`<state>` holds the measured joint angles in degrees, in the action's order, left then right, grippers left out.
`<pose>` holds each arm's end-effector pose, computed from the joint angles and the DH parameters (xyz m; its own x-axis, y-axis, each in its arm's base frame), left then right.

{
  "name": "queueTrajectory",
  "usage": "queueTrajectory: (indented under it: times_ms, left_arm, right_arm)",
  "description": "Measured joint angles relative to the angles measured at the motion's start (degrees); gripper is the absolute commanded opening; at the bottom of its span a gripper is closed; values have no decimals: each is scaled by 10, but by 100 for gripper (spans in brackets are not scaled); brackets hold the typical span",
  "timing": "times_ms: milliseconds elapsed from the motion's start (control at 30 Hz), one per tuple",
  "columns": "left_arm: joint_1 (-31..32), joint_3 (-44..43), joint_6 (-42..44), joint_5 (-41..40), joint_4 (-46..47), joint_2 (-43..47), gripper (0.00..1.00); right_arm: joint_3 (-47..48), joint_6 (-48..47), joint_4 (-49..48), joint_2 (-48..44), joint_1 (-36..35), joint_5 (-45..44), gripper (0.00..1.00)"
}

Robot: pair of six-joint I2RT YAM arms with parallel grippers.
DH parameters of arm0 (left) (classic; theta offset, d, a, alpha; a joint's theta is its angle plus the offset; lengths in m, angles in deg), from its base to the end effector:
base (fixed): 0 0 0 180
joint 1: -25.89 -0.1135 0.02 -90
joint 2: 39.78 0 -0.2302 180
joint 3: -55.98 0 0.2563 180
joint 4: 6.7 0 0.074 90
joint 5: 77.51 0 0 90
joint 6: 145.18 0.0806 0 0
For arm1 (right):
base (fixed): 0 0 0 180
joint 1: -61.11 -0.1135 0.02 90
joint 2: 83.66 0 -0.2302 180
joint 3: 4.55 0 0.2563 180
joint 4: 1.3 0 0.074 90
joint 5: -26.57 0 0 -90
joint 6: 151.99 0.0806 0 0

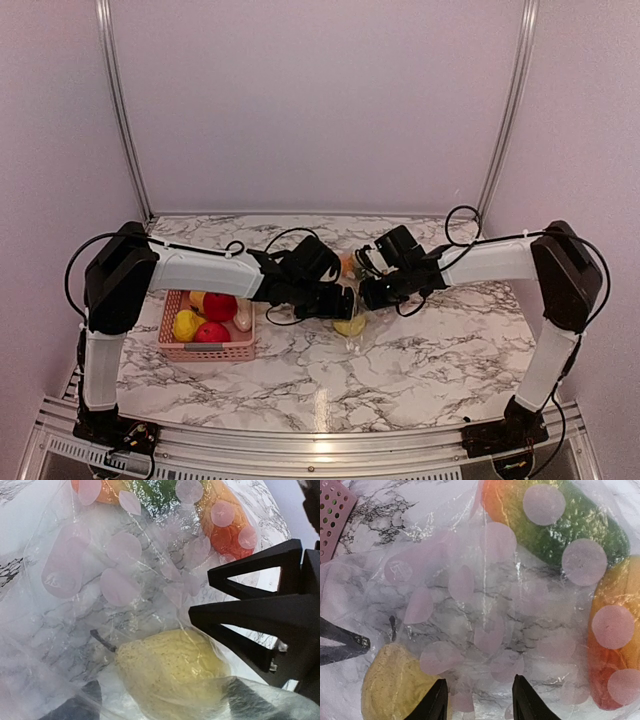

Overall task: Open the zip-top bag and remove the fake food
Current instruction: Pick up the fake fruit from the zipper food storage bag.

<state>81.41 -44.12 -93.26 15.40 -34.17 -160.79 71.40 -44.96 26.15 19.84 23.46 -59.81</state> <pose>0.2687 -0.3985 0.1038 -0.8527 0.1535 -0.4994 0.4020 0.8032 -0.4395 0.3053 0.2420 0.0923 -0.8071 -0.2535 -0.5333 -0.4204 0.8809 0.2174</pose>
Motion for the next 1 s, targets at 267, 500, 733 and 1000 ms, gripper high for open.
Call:
queueTrajectory:
  times_ms: [267,500,733,1000]
  left_arm:
    - [-1,66,-3,2,46,36,90]
    - [-5,116,-10,16,84,62,88]
    - [-7,122,-15,26,102,66,84]
    - [-7,118,-14,32,104,66,83]
  right_arm:
    - [0,5,8,-69,1,22,52]
    - [-13,4,8,-88,1,65,53]
    - [-23,13,9,-79,0,78,29]
    - [-24,20,9,-51,-1,60,24]
